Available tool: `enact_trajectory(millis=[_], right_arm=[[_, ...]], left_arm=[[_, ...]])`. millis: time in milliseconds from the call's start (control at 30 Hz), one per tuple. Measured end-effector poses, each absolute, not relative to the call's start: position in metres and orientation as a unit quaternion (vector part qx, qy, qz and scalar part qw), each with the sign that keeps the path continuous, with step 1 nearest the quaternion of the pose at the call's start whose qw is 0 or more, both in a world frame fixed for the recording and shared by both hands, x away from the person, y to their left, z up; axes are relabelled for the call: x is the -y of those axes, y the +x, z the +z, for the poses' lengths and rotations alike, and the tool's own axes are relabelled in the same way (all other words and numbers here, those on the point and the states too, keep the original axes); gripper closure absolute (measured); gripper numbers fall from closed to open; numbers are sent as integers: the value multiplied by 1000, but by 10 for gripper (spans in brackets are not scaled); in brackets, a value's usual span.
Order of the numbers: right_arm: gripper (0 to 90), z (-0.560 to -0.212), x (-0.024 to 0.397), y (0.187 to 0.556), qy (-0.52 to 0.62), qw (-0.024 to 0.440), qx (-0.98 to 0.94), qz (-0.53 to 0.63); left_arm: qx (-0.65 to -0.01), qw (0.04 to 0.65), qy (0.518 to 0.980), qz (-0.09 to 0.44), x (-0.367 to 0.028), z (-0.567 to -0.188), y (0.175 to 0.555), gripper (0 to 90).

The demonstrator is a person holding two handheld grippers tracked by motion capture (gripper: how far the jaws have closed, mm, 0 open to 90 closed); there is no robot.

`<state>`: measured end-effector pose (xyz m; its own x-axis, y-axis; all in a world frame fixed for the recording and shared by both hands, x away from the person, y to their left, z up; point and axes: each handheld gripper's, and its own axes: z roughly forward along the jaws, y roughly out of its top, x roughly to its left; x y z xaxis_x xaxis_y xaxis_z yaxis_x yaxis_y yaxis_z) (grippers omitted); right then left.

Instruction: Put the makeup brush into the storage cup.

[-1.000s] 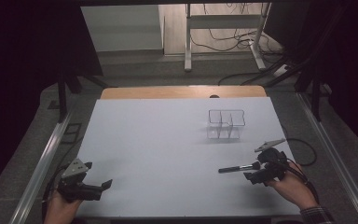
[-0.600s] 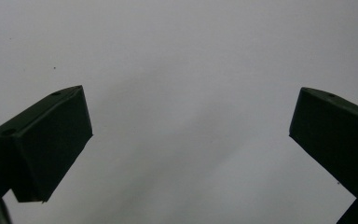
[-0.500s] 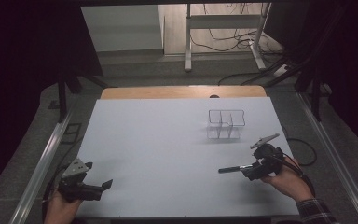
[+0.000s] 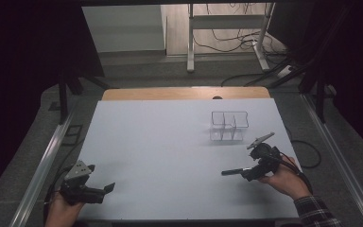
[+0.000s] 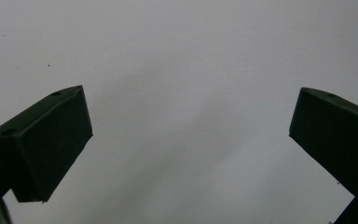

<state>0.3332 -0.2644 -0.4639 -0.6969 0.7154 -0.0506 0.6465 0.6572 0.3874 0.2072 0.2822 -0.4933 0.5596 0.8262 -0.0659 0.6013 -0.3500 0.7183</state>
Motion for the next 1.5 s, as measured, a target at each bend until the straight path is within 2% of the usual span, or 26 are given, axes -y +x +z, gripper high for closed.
enact_trajectory(millis=[933, 1500], right_arm=[[0, -466, 235, 348, 351, 90, -918, 163], [16, -484, 243, 351, 354, 88, -921, 138]], left_arm=[[-440, 359, 809, 155, -283, -493, 208, 0], [-440, 358, 809, 154, -283, -494, 208, 0]])
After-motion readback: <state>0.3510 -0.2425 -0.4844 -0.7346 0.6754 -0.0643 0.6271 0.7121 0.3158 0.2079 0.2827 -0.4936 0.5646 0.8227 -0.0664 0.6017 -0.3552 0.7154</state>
